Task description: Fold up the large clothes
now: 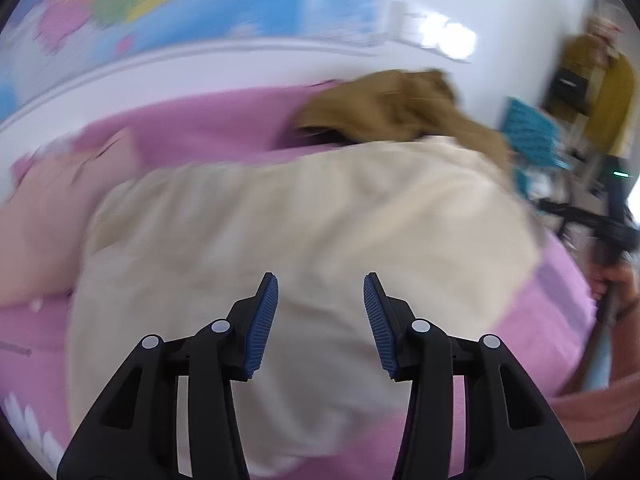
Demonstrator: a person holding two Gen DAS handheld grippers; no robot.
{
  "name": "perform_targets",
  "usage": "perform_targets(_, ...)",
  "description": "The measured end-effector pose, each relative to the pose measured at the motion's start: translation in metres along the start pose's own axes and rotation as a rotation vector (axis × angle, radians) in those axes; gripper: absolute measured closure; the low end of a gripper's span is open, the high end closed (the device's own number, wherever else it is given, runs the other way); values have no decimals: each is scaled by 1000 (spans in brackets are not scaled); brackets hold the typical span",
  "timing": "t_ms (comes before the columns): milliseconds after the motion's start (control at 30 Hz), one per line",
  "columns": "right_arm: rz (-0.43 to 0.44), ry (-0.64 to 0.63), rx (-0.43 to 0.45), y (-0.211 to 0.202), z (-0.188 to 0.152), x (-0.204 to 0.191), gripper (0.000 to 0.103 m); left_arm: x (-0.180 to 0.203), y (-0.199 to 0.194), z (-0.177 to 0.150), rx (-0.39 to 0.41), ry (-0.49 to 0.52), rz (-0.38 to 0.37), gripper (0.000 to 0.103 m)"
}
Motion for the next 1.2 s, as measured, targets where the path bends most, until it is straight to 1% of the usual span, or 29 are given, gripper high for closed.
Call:
perform_targets(33,19,33,-41,9,-10,7,48,14,-1,1,7,37,-25,58)
perform_targets(67,25,58,-69,16,-17,14,59,39,0,2,17,105,-61,54)
perform_targets(100,58,76,-80,20,-21,17,78,60,2,2,25,163,-89,52)
perform_targets(133,102,109,-70,21,-22,21,84,70,6,1,20,190,-98,49)
perform_targets(167,126,129,-60,19,-22,24,92,82,17,-1,-9,220,-96,50)
perform_targets(233,169,162,-28,8,-19,29,96,83,44,-8,-86,220,-69,54)
perform_targets(267,185,164,-4,1,-14,29,97,81,49,-7,-95,200,-84,54)
perform_targets(300,183,159,13,-3,-10,28,98,77,50,-7,-98,180,-101,55)
perform_targets(333,177,163,26,-7,-8,28,98,75,50,-7,-96,168,-113,56)
perform_targets(400,192,166,21,-5,-6,30,98,66,52,-9,-96,156,-92,64)
perform_targets(433,211,210,12,0,-8,37,98,61,54,-12,-103,147,-81,72)
perform_targets(500,197,232,-37,19,-18,49,96,55,55,-17,-116,108,-107,77)
perform_targets(533,183,238,-52,24,-21,50,93,52,53,-17,-116,94,-103,82)
perform_targets(567,157,234,-45,21,-22,50,88,52,52,-16,-113,99,-94,82)
perform_targets(600,134,234,-27,14,-19,49,74,51,51,-15,-109,105,-82,82)
perform_targets(633,102,230,24,0,-14,50,69,51,49,-16,-111,104,-80,81)
perform_targets(667,93,196,80,-14,-5,43,68,54,49,-14,-110,103,-91,75)
perform_targets(733,96,126,114,-23,9,22,68,57,47,-16,-103,115,-102,70)
perform_targets(800,123,48,94,-16,16,-4,70,61,47,-14,-99,124,-99,65)
perform_targets(833,131,20,78,-7,18,-14,71,63,46,-15,-92,123,-105,60)
perform_targets(867,120,3,53,3,18,-19,73,65,45,-14,-88,120,-110,55)
perform_targets(933,92,14,-9,31,15,-14,75,66,41,-13,-76,108,-112,51)
perform_targets(967,76,47,-30,44,12,-4,76,65,36,-13,-62,106,-107,44)
perform_targets(1000,65,65,-38,47,9,1,87,63,30,-12,-45,103,-95,40)
perform_targets(1033,30,73,-34,48,7,6,94,58,21,-12,-21,95,-79,31)
perform_targets(1067,7,70,-28,44,6,8,95,53,15,-12,-4,85,-67,26)
perform_targets(1133,15,63,-7,33,7,1,84,38,-2,-14,34,53,-33,23)
perform_targets(1167,26,37,25,22,8,-11,73,29,-7,-16,42,35,-15,22)
perform_targets(1200,24,13,43,16,8,-19,68,18,-12,-18,49,10,14,21)
Point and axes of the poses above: each gripper's, at about its wrist camera, not at the fingertips, and y roughly the way its jaws point, x to its right, z to its top, the point moved 10 cm from there along y, roughly the way its jaws point, and after that the axes turned 8 degrees about -x, right-handed, at the moved point
